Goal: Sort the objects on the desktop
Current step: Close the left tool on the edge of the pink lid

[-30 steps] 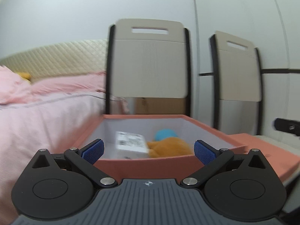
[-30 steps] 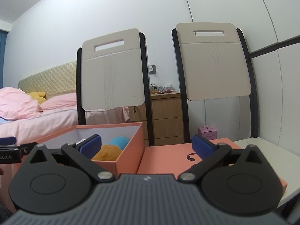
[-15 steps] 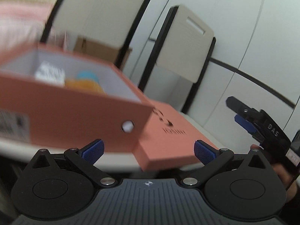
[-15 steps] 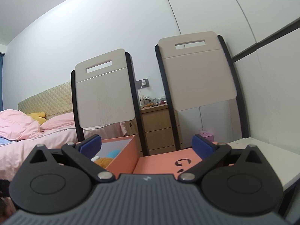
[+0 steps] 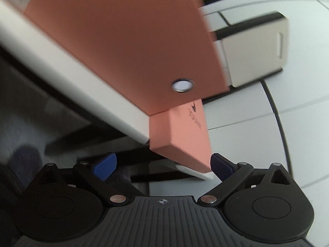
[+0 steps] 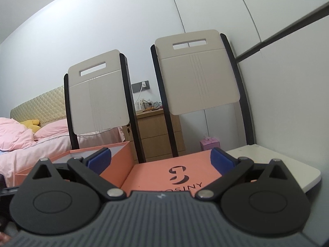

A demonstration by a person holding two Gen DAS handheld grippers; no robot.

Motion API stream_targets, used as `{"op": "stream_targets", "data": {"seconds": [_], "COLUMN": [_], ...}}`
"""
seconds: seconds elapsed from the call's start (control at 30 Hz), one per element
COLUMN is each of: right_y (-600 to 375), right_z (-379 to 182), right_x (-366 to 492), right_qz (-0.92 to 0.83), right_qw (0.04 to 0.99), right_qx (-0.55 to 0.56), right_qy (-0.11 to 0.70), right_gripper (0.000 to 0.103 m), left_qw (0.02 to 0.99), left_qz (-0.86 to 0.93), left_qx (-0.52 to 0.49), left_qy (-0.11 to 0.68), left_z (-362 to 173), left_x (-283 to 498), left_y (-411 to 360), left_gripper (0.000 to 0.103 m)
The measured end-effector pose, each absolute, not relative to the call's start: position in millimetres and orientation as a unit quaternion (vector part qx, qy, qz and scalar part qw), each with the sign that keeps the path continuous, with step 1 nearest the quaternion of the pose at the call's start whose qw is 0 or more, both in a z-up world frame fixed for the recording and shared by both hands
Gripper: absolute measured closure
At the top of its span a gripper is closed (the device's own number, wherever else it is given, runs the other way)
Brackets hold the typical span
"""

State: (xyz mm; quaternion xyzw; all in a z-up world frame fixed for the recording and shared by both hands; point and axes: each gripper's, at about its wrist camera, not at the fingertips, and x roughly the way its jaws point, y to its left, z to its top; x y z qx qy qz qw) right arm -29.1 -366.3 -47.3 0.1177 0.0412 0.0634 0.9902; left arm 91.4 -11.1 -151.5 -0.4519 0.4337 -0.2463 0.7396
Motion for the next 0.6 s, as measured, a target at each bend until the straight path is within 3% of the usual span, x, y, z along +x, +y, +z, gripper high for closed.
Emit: {"op": "stream_targets", "data": {"seconds": [0.37, 0.6], "right_y": [-365, -360], "right_z": [-51, -53], "right_x": [-23, -19], "right_qz": [0.088, 0.100], "right_qw": [0.986, 0.985], "right_qx": [0.127, 0.124], "right_qy": [0.061, 0.070], "right_gripper": [0.000, 0.000], "left_qw": [0.673, 0.639], "left_qz": [-0.234, -0.238], "left_qx": [-0.520, -0.551], "left_qy": [0.470, 0.480], "left_z": [-178, -181], "left_x": [122, 135], "left_y": [-39, -44], "left_gripper": [0.023, 0.043]}}
